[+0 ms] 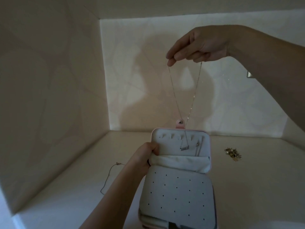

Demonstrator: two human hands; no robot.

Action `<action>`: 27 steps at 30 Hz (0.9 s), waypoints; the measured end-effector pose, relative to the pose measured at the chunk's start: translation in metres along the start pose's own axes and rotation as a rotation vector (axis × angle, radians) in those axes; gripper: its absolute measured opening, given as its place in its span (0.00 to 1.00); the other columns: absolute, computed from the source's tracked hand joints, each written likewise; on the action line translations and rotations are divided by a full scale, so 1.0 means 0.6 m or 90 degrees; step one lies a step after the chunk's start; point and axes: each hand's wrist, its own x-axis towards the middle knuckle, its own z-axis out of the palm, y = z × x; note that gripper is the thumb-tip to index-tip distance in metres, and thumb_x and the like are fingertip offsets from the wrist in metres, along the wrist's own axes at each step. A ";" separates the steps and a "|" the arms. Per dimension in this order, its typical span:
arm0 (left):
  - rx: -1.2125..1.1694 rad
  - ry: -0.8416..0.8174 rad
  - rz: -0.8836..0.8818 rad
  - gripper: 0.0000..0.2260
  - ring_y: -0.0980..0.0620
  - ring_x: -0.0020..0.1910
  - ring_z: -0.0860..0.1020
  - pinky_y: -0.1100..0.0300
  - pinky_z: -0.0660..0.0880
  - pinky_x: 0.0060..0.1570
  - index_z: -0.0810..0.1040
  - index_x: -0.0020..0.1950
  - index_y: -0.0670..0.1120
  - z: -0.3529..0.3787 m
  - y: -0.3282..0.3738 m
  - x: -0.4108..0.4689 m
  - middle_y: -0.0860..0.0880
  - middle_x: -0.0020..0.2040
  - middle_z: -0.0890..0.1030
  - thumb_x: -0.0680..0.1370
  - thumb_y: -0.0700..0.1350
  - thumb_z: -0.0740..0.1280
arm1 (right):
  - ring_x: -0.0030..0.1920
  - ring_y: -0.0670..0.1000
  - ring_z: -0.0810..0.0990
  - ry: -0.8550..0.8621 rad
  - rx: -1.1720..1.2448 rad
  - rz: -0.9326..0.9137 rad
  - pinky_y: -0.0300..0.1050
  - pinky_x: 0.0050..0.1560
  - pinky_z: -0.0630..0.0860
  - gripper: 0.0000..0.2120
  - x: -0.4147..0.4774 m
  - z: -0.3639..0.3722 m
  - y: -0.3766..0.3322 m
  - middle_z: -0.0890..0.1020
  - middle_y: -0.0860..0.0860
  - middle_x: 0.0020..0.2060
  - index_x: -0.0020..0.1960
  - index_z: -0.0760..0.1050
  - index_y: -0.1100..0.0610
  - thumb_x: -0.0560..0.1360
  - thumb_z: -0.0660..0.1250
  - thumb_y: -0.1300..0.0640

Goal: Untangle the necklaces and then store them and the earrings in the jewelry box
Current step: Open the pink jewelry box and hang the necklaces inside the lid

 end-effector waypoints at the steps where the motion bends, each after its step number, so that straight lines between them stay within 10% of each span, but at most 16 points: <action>1: 0.007 -0.005 0.000 0.14 0.48 0.29 0.68 0.60 0.66 0.30 0.67 0.41 0.42 0.000 -0.002 0.002 0.46 0.32 0.68 0.55 0.37 0.59 | 0.21 0.42 0.57 0.013 0.010 -0.010 0.32 0.22 0.52 0.11 -0.001 -0.004 -0.007 0.86 0.49 0.47 0.49 0.81 0.53 0.68 0.67 0.59; 10: 0.006 0.010 0.002 0.17 0.46 0.32 0.69 0.58 0.67 0.32 0.68 0.43 0.42 -0.001 -0.005 0.008 0.45 0.35 0.69 0.54 0.37 0.60 | 0.19 0.43 0.59 0.025 0.300 -0.007 0.34 0.17 0.53 0.16 -0.021 -0.023 -0.015 0.84 0.40 0.48 0.59 0.76 0.50 0.73 0.62 0.59; 27: -0.014 -0.004 0.008 0.06 0.48 0.27 0.72 0.63 0.69 0.27 0.71 0.40 0.39 0.005 0.001 -0.001 0.46 0.31 0.72 0.68 0.32 0.56 | 0.18 0.43 0.58 0.017 0.223 0.050 0.32 0.20 0.48 0.16 -0.034 -0.005 0.000 0.83 0.40 0.52 0.56 0.78 0.49 0.70 0.64 0.59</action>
